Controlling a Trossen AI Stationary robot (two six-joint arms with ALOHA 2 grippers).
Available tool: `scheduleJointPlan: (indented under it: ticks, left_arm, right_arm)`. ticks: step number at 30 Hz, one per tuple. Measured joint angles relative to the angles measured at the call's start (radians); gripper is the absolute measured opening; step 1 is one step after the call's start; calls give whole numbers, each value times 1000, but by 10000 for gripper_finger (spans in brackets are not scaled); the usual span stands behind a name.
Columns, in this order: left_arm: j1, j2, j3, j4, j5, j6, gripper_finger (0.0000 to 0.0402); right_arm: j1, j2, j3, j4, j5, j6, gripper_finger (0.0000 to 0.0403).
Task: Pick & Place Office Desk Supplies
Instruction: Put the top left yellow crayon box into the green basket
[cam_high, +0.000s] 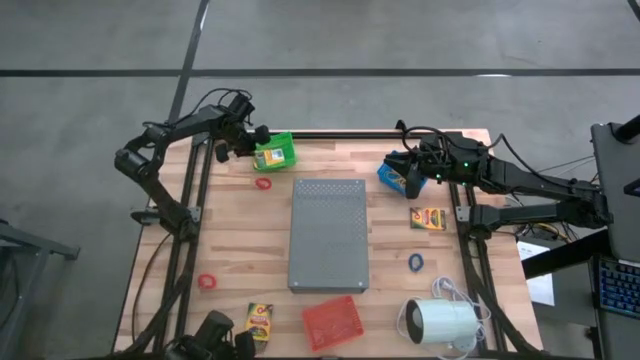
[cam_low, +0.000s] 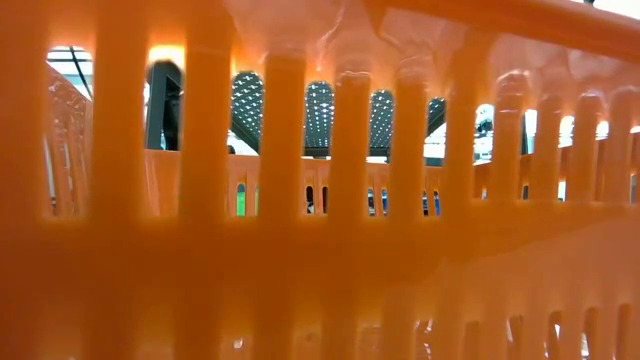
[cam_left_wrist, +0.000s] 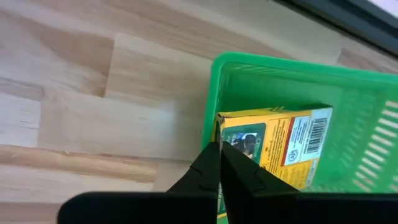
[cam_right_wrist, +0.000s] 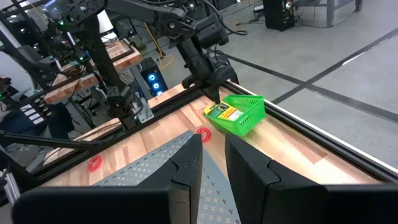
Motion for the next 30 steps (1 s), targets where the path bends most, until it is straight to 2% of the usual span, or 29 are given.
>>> scheduleJointPlan:
  ticks: [10, 30]
  left_arm:
    - [1, 0, 2, 94, 0, 1, 6]
    - [0, -1, 2, 41, -23, 8, 6]
  right_arm:
    - [0, 0, 0, 0, 0, 0, 81]
    - [0, -1, 0, 0, 0, 0, 69]
